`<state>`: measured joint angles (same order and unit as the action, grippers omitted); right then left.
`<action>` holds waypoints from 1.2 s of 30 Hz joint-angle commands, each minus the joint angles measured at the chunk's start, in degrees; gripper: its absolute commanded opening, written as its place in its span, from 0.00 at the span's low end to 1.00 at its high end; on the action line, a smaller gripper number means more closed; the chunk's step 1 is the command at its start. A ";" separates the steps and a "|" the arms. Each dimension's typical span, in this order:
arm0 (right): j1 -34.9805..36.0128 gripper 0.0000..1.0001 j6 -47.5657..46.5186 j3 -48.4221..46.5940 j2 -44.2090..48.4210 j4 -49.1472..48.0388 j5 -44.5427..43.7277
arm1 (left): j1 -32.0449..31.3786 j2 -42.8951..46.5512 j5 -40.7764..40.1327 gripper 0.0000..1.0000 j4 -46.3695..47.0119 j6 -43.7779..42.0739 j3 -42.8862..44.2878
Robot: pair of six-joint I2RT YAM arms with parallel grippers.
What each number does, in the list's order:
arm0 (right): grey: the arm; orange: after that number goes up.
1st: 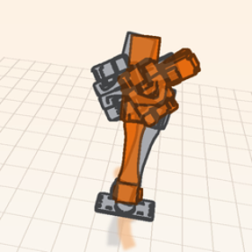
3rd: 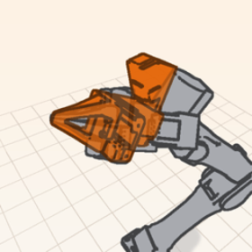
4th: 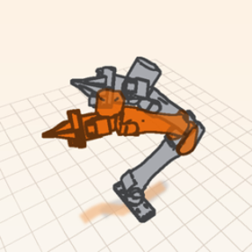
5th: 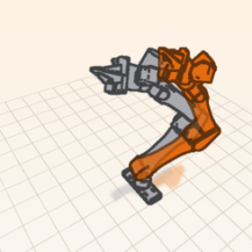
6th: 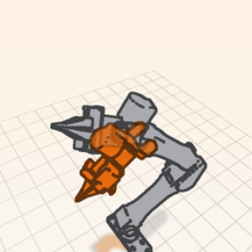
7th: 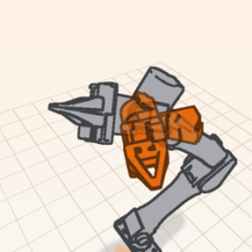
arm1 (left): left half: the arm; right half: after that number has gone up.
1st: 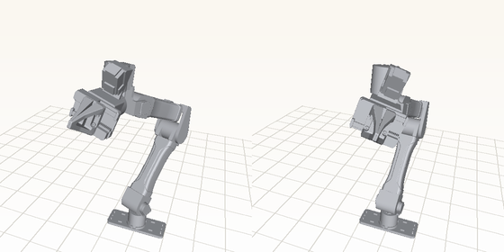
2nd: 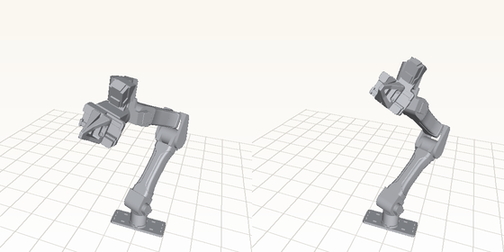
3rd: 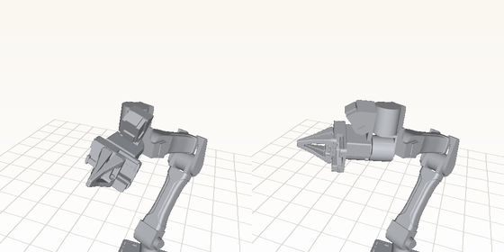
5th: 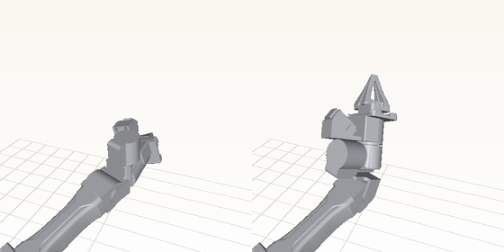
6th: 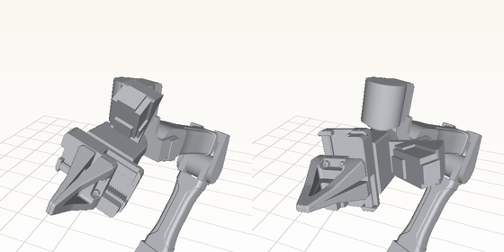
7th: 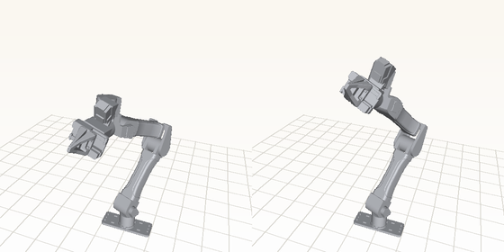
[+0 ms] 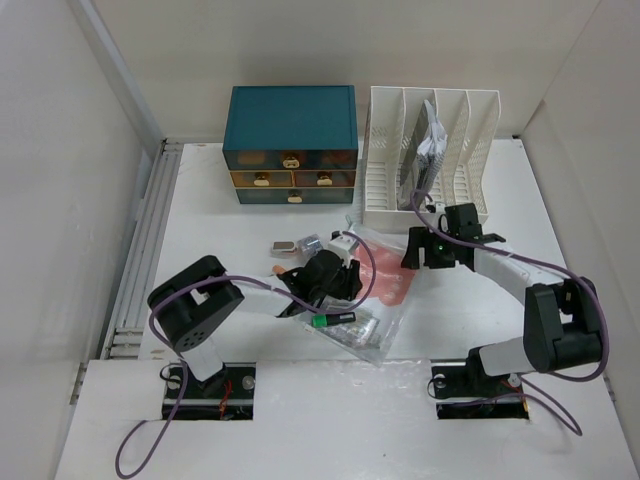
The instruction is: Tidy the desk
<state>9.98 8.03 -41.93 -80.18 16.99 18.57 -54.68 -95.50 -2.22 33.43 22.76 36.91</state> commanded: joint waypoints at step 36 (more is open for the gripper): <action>-4.44 0.57 2.43 2.38 -11.23 -6.10 18.78 | -0.26 -11.72 6.70 0.38 4.80 0.88 8.80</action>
<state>4.89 11.14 -41.69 -90.43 6.81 35.03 -54.65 -105.43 2.00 39.94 23.24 44.58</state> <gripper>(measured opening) 0.582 0.384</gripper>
